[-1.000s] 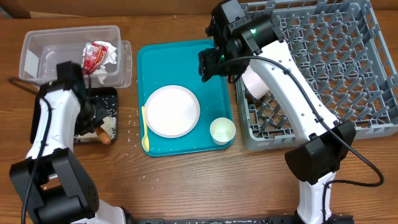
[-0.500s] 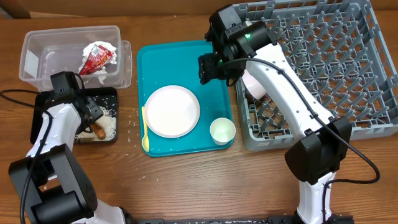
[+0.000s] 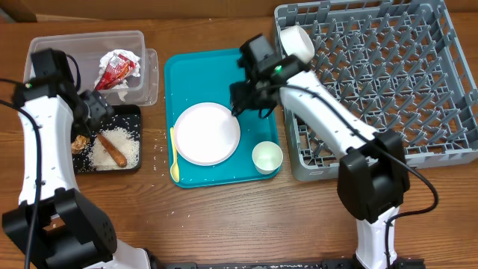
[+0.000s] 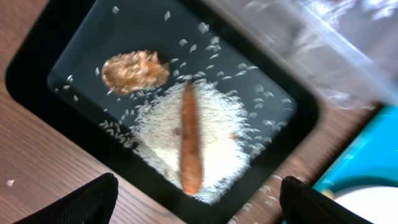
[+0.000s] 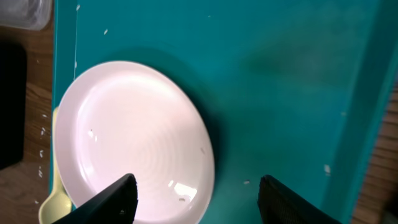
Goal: Sort waste into correct bins and load items into the dishwasher
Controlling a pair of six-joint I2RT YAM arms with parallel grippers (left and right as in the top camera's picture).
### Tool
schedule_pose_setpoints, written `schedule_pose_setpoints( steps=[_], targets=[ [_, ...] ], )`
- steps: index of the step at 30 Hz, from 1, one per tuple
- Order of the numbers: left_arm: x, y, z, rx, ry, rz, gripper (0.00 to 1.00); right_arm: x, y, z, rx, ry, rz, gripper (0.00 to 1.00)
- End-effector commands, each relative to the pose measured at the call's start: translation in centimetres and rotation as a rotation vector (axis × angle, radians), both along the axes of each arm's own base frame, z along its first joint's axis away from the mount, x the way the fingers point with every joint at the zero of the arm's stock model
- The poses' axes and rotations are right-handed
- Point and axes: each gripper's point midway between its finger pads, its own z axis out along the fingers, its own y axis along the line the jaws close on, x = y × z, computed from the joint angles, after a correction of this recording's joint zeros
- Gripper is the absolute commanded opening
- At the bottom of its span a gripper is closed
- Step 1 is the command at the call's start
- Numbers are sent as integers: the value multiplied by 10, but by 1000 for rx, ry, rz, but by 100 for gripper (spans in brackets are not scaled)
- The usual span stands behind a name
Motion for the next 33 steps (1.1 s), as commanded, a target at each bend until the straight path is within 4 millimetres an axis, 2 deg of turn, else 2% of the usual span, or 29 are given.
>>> schedule_pose_setpoints(
  steps=[1, 4, 6, 9, 13, 20, 23, 28, 31, 33],
  targets=[
    [22, -21, 40, -85, -117, -56, 86, -11, 17, -25, -24, 24, -10, 63],
    [32, -30, 58, -130, -179, -82, 89, -15, 23, -46, -55, 49, -43, 63],
    [36, -34, 62, -151, -203, -93, 100, -18, 23, -61, -77, 78, -77, 62],
    [36, -34, 61, -152, -201, -93, 100, -21, 14, -86, -124, 134, -150, 61],
    [36, -34, 61, -152, -200, -93, 100, -19, 6, -95, -136, 159, -180, 60],
    [36, -34, 61, -152, -200, -92, 100, -17, 8, -91, -129, 153, -170, 56],
    [36, -34, 61, -151, -200, -93, 100, -11, 12, -73, -110, 121, -161, 57],
    [36, -34, 61, -151, -200, -93, 100, 6, 3, -40, -130, 13, -191, 57],
    [36, -34, 61, -151, -200, -93, 100, 10, -8, -40, -184, -18, -215, 57],
    [36, -34, 61, -151, -200, -93, 100, 8, -17, -51, -236, -11, -225, 57]
  ],
)
